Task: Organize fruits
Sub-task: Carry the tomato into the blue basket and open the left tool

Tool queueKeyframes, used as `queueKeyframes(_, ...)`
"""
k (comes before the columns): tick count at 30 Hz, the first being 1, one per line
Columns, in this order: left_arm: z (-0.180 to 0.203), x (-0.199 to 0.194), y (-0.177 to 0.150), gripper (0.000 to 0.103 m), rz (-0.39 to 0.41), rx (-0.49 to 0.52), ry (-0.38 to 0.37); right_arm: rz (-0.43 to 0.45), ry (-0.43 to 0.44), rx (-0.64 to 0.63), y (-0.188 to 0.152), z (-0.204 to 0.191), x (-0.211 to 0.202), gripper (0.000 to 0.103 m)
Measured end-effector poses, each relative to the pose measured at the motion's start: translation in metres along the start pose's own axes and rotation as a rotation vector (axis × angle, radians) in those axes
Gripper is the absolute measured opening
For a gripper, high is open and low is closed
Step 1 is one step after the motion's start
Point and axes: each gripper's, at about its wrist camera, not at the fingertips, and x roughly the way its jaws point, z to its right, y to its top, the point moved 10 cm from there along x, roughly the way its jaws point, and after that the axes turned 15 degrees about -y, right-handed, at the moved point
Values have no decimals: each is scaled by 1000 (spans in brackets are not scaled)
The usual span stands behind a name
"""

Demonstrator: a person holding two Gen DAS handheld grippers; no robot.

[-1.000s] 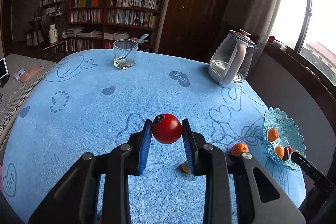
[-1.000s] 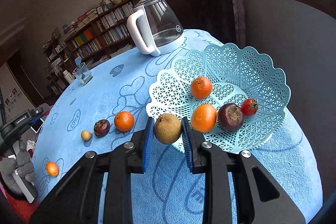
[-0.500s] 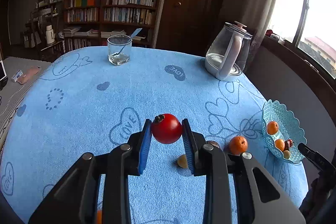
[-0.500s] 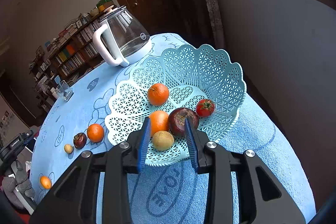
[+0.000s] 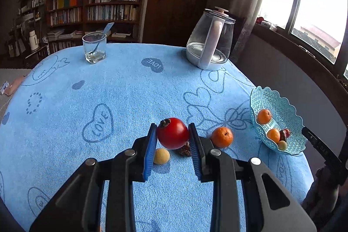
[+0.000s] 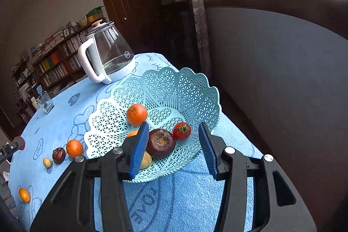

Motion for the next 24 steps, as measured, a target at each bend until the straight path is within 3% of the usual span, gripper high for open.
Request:
queueKeyframes(11, 70, 51, -3, 30, -67, 73, -152, 44, -31, 27, 4, 8, 2, 57)
queueKeyframes(24, 142, 106, 1, 30, -105, 194, -236, 42, -1, 51, 4, 8, 1, 57)
